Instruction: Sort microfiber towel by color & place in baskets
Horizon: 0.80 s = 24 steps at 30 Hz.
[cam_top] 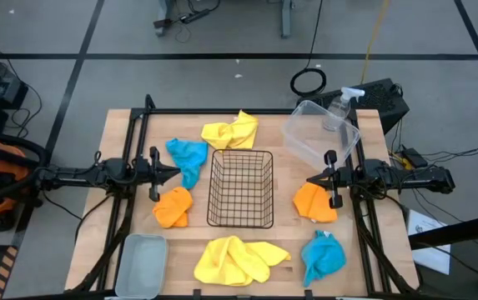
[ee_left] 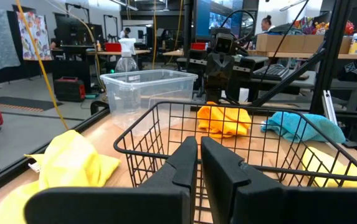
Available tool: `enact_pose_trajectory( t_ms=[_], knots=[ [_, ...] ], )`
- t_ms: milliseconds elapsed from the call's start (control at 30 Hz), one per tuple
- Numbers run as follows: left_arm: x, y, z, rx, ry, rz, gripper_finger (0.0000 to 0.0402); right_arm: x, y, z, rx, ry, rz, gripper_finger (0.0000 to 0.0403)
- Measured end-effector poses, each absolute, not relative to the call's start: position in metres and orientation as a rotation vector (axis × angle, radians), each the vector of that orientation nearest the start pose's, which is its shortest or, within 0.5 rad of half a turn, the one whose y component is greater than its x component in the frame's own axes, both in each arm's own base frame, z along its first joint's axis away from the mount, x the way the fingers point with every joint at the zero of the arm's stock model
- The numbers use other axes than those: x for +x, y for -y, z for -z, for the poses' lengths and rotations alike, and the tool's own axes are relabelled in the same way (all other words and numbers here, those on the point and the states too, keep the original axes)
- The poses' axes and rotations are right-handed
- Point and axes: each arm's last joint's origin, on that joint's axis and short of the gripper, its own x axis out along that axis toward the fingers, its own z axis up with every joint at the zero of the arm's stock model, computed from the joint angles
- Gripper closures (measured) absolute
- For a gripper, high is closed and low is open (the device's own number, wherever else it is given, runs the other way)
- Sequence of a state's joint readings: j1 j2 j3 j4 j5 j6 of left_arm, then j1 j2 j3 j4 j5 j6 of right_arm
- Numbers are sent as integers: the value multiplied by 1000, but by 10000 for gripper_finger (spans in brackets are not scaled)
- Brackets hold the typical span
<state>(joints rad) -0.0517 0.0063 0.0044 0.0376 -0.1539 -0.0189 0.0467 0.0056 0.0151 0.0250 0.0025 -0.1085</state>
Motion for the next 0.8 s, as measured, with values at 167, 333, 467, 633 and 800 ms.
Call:
enact_pose_trajectory(
  t_ms=[167, 333, 467, 633, 800],
  knots=[
    [97, 1, -168, -23, 37, -102, 373, 97, -4, -171, -108, 37, -42, 403],
    [98, 1, -168, -23, 36, -102, 373, 97, -4, -171, -108, 37, -42, 403],
    [97, 1, -168, -23, 37, -102, 373, 97, -4, -171, -115, 37, -42, 403],
    [97, 1, -168, -23, 37, -102, 373, 97, -4, -172, -51, 49, -22, 403],
    [98, 1, -168, -23, 37, -102, 373, 96, -2, -180, 1, 59, 39, 403]
  ],
)
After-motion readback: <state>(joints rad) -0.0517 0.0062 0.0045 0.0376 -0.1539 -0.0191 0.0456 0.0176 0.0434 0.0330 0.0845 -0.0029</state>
